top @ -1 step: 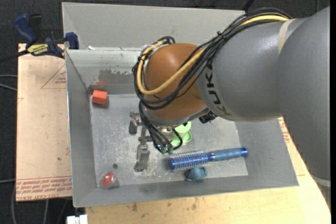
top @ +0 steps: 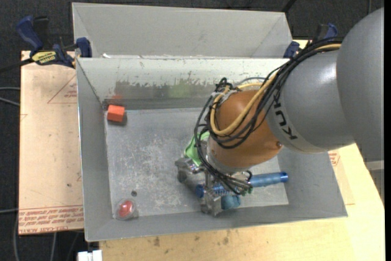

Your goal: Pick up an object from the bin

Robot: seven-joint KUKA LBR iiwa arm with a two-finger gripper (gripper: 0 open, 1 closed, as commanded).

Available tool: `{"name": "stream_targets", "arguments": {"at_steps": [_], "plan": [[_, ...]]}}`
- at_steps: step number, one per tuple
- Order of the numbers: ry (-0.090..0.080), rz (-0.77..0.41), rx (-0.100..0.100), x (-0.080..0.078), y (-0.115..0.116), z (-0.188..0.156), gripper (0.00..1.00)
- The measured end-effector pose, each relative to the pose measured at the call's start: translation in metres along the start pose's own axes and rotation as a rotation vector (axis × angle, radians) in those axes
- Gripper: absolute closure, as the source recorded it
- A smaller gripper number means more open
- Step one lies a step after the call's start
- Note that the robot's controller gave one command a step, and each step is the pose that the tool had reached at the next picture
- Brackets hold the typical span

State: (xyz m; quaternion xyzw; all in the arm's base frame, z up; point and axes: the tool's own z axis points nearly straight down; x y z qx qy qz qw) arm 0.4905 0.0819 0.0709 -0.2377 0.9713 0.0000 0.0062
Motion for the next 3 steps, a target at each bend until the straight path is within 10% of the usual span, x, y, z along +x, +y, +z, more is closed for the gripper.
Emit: {"name": "stream_targets", "arguments": {"at_steps": [1,2,3], "plan": [[0.009,-0.059,-0.002,0.004,-0.036,0.001,0.00],[0.011,-0.061,-0.005,0.004,-0.033,0.001,1.00],[0.004,-0.625,-0.006,-0.062,-0.048,-0.133,1.00]]}}
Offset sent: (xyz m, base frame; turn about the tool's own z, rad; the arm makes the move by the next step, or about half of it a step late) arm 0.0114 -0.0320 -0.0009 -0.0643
